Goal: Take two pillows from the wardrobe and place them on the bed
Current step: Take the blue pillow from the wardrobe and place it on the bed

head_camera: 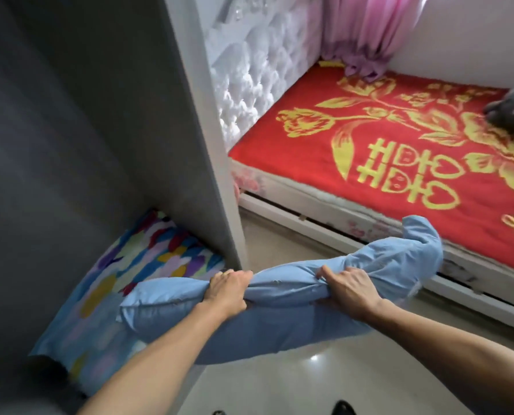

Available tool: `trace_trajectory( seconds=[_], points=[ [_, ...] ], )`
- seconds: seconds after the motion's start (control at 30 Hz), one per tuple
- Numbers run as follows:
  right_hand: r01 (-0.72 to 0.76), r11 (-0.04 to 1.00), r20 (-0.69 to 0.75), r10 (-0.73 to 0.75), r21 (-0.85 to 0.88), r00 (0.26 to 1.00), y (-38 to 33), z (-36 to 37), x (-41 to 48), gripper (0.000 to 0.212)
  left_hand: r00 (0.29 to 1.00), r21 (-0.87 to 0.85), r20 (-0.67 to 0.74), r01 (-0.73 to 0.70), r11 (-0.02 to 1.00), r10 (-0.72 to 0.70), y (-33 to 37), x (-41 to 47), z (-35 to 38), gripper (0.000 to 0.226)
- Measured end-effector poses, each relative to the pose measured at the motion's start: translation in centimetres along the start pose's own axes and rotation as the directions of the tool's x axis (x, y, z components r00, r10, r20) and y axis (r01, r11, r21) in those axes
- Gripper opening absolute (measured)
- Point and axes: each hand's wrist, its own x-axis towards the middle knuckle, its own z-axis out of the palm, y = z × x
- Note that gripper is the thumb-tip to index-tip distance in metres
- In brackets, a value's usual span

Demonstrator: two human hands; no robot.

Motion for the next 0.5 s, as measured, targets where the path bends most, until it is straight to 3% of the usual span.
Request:
trace_trajectory(
  seconds=[0.13,0.33,0.5],
  points=[
    [-0.027,1.000,-0.132,0.025,-0.015,0.991,10.0,-1.6,-2.2,0.015,0.994,0.063,-0.063,-0.082,0.995,0.086,8.9,5.5,-3.1,0.029],
    [-0.049,0.991,-0.373,0.000,-0.122,0.928,21.0,-4.6,-0.3,0.008,0.968,0.090,-0.180,-0.160,0.983,0.174,16.3,12.9,-8.0,0.028],
    [-0.122,0.990,-0.458,0.075,-0.074,0.886,25.9,-5.2,4.8,0.012,0.960,0.069,-0.193,-0.192,0.979,0.202,17.3,20.2,-11.0,0.028]
  ],
)
